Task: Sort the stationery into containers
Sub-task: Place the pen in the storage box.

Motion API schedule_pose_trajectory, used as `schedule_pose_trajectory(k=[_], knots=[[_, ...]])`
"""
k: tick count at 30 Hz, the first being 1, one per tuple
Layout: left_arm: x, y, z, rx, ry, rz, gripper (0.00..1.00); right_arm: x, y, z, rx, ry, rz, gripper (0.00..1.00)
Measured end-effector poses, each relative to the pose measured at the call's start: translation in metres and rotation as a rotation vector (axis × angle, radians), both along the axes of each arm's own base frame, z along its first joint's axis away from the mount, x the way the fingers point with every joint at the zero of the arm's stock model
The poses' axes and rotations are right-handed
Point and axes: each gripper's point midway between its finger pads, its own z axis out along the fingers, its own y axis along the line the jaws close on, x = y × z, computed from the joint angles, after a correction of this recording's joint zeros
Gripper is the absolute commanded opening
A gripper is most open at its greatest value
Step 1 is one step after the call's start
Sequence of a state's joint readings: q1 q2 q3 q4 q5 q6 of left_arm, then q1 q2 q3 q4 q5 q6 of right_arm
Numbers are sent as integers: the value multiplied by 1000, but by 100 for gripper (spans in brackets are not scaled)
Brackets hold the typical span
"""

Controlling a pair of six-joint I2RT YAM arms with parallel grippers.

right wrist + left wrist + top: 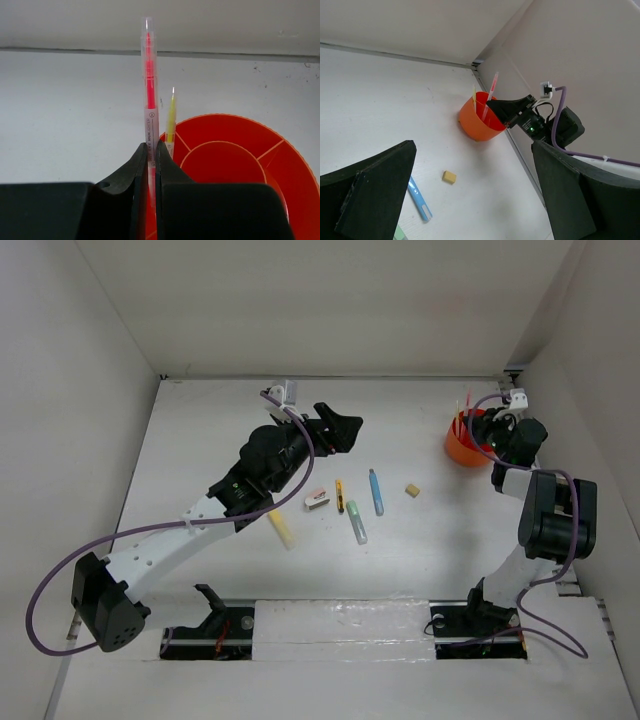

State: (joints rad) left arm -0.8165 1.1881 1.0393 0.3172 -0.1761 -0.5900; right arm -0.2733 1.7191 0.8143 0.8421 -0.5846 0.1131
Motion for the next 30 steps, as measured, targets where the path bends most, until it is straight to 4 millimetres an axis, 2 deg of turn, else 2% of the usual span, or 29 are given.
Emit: schedule_pose_trajectory(k=[2, 3, 5, 6, 10, 14, 15, 16, 18, 21, 24, 27, 30], knots=[[0, 0, 0, -1, 0, 0, 100, 0, -2, -2, 1, 7, -10, 15], [0, 0, 0, 0, 0, 0, 100, 0, -2, -2, 2, 10, -13, 23], [0, 0, 0, 0, 0, 0, 100, 0, -2, -4, 8, 18, -18, 31], [0, 0, 0, 0, 0, 0, 100, 0, -2, -5, 9, 23, -20, 38], [0, 0, 0, 0, 0, 0, 100, -3, 0, -9, 15, 38, -21, 53], [0, 0, 0, 0, 0, 0, 100, -9, 6, 5, 11, 16, -13, 61], [0, 0, 0, 1, 0, 1, 100, -11, 8, 12, 9, 2, -9, 65], [1, 0, -1, 2, 1, 2, 100, -13, 9, 19, 9, -12, -8, 73], [2, 0, -3, 5, 4, 11, 100, -19, 14, 37, 5, -48, -3, 98], [7, 2, -8, 17, 16, 34, 100, -28, 26, 69, -21, -105, -1, 100], [15, 4, -23, 54, 54, 77, 100, -40, 47, 97, -56, -143, -14, 100], [29, 2, -39, 111, 118, 132, 100, -52, 83, 112, -101, -112, -45, 100], [46, 1, -48, 158, 177, 186, 100, -66, 128, 120, -132, -51, -60, 100]])
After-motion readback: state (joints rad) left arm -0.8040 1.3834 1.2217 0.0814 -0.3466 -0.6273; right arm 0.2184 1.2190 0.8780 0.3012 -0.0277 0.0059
